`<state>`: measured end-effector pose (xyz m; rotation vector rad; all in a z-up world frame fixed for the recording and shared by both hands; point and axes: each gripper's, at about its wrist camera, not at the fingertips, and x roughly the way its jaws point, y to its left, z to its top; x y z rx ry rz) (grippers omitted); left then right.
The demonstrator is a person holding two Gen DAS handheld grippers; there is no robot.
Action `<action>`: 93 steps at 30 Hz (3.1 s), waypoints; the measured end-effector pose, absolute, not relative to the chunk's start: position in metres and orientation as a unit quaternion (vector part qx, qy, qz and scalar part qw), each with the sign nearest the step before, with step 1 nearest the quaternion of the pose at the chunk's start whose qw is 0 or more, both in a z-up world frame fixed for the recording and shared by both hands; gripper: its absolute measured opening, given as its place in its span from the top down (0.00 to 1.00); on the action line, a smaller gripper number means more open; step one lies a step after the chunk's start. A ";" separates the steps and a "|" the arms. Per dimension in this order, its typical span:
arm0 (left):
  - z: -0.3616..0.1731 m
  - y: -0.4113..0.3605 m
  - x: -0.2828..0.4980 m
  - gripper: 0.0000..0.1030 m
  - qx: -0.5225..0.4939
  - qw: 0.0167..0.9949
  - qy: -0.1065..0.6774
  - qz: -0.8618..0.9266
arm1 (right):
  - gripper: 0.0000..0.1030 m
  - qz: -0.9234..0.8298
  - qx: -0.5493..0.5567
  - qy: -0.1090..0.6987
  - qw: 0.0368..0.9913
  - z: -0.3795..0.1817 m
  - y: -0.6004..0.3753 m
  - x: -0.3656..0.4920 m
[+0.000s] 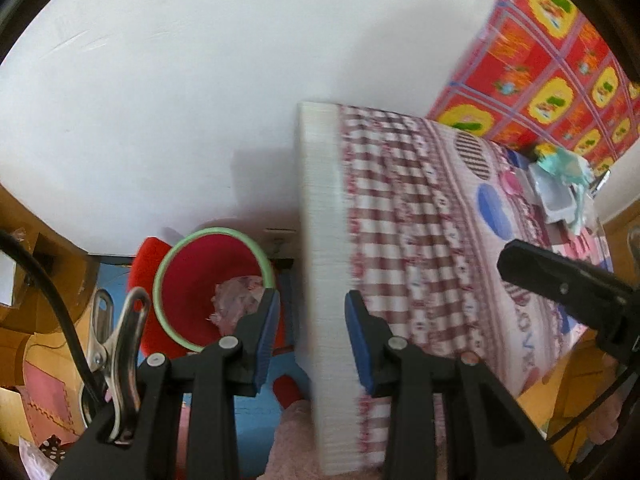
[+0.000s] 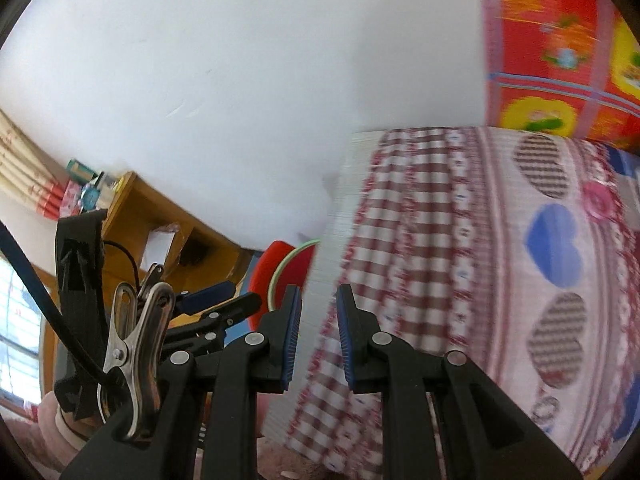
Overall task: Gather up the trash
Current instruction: 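Move both open tools back over the trash pile on the bed, then reach down and close the left tool on the pink plastic ring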
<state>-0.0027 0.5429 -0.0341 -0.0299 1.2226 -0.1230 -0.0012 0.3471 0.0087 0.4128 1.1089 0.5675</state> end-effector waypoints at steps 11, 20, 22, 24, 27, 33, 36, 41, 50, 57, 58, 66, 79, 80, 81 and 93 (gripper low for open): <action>-0.026 0.454 -0.021 0.66 0.009 0.813 0.573 -0.097 | 0.81 0.213 0.234 0.501 0.806 0.005 0.250 -0.041; -0.023 0.373 -0.038 0.66 0.020 0.818 0.563 -0.119 | 0.81 0.176 0.248 0.492 0.816 -0.008 0.161 -0.080; -0.025 0.357 -0.041 0.66 0.015 0.817 0.563 -0.124 | 0.81 0.167 0.248 0.492 0.818 -0.013 0.142 -0.088; -0.028 0.342 -0.043 0.66 0.012 0.815 0.565 -0.130 | 0.81 0.160 0.248 0.493 0.818 -0.016 0.125 -0.097; -0.035 0.317 -0.044 0.66 0.023 0.816 0.562 -0.133 | 0.81 0.147 0.254 0.496 0.818 -0.022 0.099 -0.106; -0.043 0.291 -0.034 0.66 0.037 0.812 0.566 -0.140 | 0.81 0.122 0.269 0.500 0.814 -0.031 0.062 -0.112; -0.048 0.279 -0.020 0.66 0.048 0.812 0.564 -0.142 | 0.81 0.109 0.277 0.501 0.813 -0.036 0.047 -0.110; -0.058 0.265 0.006 0.66 0.062 0.815 0.557 -0.144 | 0.81 0.088 0.280 0.504 0.812 -0.043 0.031 -0.104; -0.077 0.243 0.054 0.66 0.068 0.807 0.564 -0.158 | 0.81 0.052 0.302 0.497 0.811 -0.053 0.007 -0.087; -0.091 0.229 0.084 0.66 0.067 0.805 0.568 -0.160 | 0.81 0.024 0.311 0.509 0.802 -0.067 -0.013 -0.076; -0.094 0.227 0.088 0.66 0.066 0.805 0.568 -0.158 | 0.81 0.023 0.310 0.511 0.801 -0.069 -0.016 -0.074; -0.113 0.217 0.118 0.66 0.056 0.805 0.575 -0.136 | 0.81 0.020 0.305 0.524 0.795 -0.084 -0.039 -0.062; -0.137 0.192 0.145 0.53 0.072 0.809 0.571 -0.120 | 0.80 0.004 0.310 0.540 0.783 -0.103 -0.073 -0.066; -0.138 0.190 0.148 0.53 0.075 0.810 0.569 -0.118 | 0.80 0.002 0.311 0.540 0.782 -0.104 -0.075 -0.067; -0.139 0.187 0.151 0.53 0.078 0.811 0.568 -0.115 | 0.80 0.001 0.311 0.541 0.781 -0.105 -0.077 -0.067; -0.146 0.154 0.179 0.56 0.082 0.823 0.553 -0.099 | 0.74 -0.017 0.312 0.549 0.775 -0.116 -0.095 -0.067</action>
